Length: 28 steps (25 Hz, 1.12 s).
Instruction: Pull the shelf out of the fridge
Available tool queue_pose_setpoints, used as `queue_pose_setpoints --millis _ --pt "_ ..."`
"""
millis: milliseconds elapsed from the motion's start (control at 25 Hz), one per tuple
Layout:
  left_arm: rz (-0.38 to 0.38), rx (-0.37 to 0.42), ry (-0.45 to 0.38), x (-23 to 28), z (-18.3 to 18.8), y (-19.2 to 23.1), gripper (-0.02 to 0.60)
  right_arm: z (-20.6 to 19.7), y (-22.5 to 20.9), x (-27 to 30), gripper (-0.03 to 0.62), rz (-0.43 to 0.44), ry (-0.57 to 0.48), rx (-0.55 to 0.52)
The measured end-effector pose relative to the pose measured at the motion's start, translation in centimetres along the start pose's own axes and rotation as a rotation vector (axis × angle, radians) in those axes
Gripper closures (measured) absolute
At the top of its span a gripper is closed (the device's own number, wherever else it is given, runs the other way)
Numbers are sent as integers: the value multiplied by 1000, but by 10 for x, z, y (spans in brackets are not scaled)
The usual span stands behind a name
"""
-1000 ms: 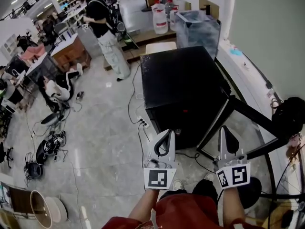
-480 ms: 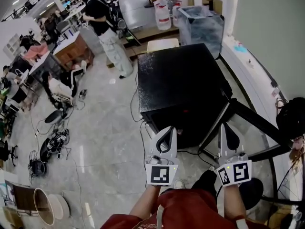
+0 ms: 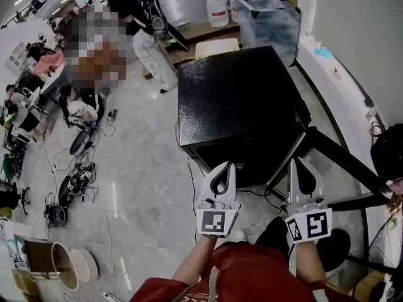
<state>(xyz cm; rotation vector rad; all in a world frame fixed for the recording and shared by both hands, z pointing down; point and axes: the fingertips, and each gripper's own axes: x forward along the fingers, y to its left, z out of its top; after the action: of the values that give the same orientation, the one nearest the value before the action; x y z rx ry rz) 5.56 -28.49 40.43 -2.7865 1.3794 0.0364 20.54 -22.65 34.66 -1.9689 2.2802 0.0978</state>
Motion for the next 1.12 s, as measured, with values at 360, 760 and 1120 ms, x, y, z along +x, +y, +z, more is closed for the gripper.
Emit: queue_pose_setpoints --millis 360,760,1120 --pt "-15 -196 55 36 -65 -6 499 -9 -8 1 595 27 22 21" --pt "56 -585 118 77 -123 8 424 -15 -4 0 595 92 57 21" --pt "136 -890 53 111 -148 27 368 -14 -6 -3 595 127 79 -3"
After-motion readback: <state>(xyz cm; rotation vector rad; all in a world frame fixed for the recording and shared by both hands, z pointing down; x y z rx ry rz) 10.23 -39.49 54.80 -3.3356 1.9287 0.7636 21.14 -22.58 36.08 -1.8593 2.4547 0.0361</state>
